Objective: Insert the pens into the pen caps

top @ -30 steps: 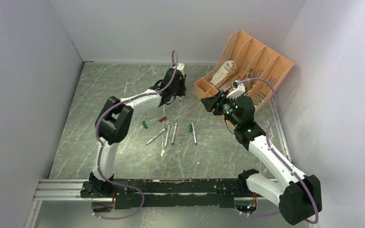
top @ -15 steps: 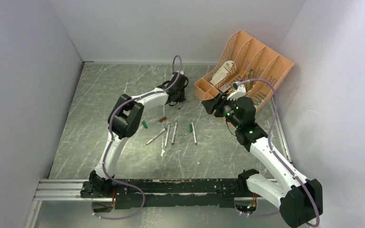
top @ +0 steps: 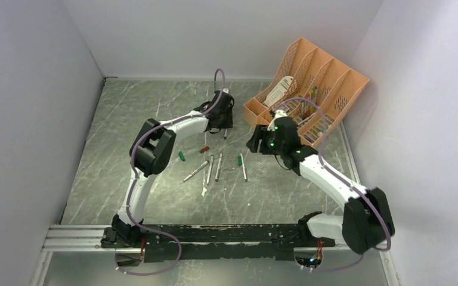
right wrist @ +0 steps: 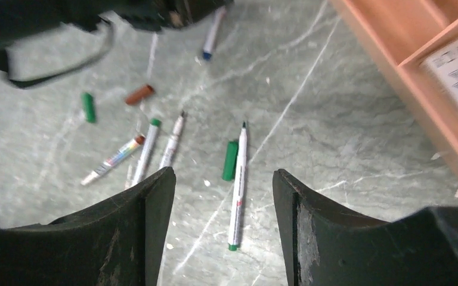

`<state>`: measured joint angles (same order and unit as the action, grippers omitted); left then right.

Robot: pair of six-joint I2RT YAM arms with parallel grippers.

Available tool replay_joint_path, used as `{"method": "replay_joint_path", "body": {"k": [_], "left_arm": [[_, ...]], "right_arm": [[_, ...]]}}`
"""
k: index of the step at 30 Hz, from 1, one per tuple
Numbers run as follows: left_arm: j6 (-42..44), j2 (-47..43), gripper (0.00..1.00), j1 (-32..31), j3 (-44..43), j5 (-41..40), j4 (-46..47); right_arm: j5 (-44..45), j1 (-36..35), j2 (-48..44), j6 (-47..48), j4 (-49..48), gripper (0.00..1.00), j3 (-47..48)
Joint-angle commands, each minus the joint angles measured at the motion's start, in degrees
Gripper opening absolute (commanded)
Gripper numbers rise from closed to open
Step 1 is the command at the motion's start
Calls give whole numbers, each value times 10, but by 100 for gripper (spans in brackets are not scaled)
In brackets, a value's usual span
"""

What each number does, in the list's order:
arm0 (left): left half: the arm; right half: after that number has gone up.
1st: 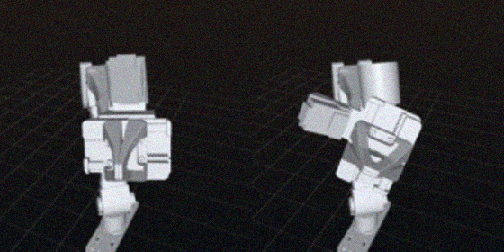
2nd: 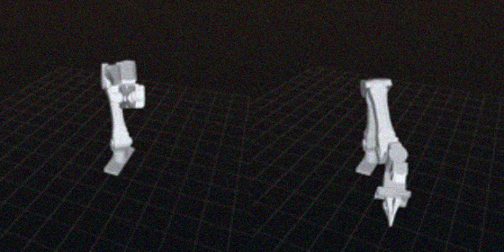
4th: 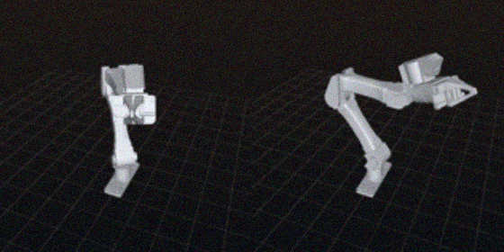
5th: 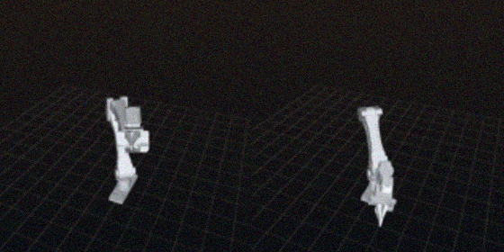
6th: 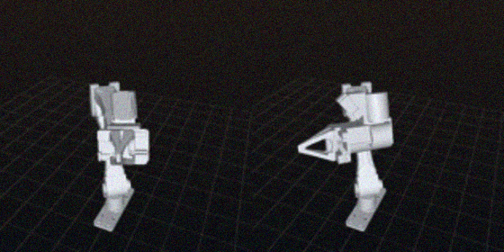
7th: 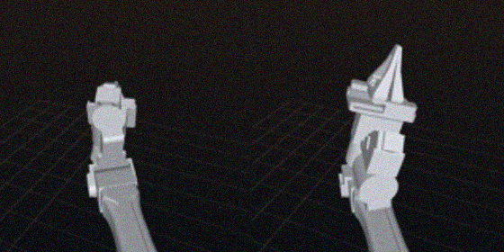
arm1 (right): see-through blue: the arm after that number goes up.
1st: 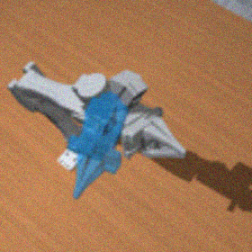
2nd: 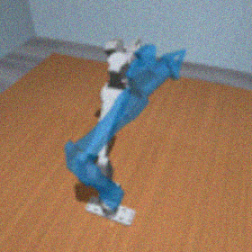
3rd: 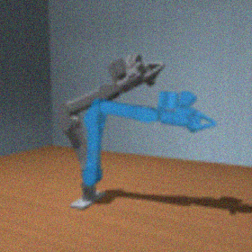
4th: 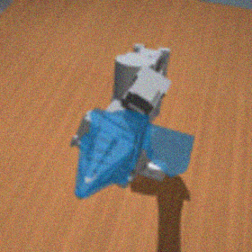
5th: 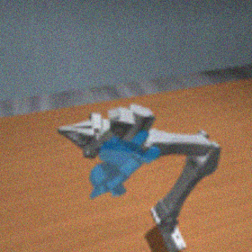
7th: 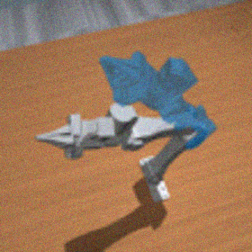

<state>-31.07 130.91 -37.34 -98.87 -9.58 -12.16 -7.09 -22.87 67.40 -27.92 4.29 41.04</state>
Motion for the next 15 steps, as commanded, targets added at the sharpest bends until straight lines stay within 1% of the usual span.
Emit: {"method": "replay_joint_path", "body": {"k": [1, 3, 5, 9, 12, 15], "left_arm": [[15, -96, 50, -2, 26, 13, 15], [24, -124, 50, 1, 35, 12, 6], [27, -157, 51, 6, 56, 14, 3], [19, -242, 49, 16, 138, 20, 33], [15, -295, 48, 17, 191, 25, 48], [11, -334, 48, 17, 221, 28, 53]], "right_arm": [[54, -72, 82, 46, 85, 61, 43], [83, -102, 112, 39, 96, 60, 44], [96, -117, 127, 25, 92, 58, 35], [116, -133, 150, 6, 90, 54, 22], [139, -146, 168, 3, 95, 47, 21], [156, -154, 196, 6, 95, 46, 22]]}}
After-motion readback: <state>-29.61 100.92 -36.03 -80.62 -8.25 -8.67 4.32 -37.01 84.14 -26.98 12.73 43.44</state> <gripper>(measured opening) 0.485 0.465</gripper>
